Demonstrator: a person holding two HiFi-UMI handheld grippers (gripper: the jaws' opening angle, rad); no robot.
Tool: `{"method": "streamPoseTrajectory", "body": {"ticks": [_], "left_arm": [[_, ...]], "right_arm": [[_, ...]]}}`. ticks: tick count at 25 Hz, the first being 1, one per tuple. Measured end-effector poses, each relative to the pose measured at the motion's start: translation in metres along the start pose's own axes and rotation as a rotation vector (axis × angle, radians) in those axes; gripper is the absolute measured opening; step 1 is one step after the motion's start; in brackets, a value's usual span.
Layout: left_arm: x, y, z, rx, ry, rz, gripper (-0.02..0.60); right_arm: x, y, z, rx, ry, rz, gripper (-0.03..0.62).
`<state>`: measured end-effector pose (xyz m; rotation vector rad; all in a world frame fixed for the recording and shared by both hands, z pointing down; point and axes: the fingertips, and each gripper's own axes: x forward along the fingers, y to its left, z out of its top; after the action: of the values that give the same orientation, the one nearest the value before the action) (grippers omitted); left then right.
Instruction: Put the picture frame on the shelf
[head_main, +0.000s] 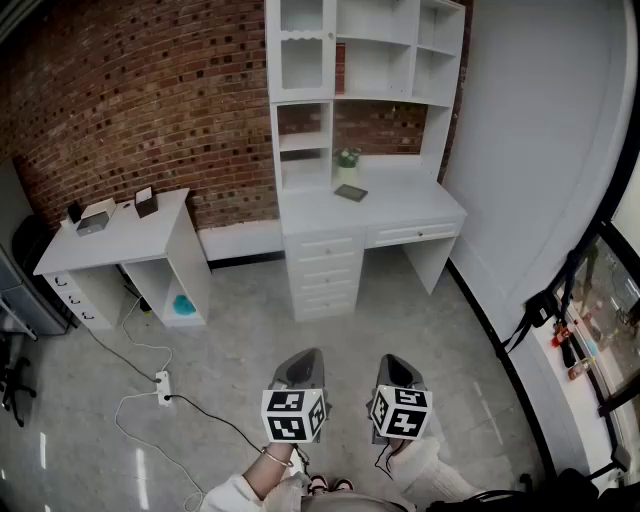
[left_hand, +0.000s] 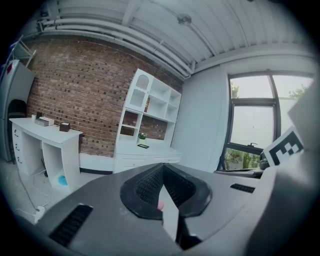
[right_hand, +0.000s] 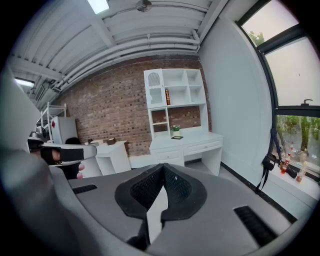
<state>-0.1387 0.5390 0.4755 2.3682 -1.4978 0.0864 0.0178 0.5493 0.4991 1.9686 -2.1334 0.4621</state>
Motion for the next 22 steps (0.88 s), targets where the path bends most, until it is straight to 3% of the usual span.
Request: {"method": "streamPoseTrajectory", "body": {"ticks": [22], "left_arm": [[0.031,0.046,0.002,-0.001,0.031,-0.025,0.006]], "right_arm": [[0.043,0.023,-0.001,0.044,0.007,-0.016,0.025]]}}
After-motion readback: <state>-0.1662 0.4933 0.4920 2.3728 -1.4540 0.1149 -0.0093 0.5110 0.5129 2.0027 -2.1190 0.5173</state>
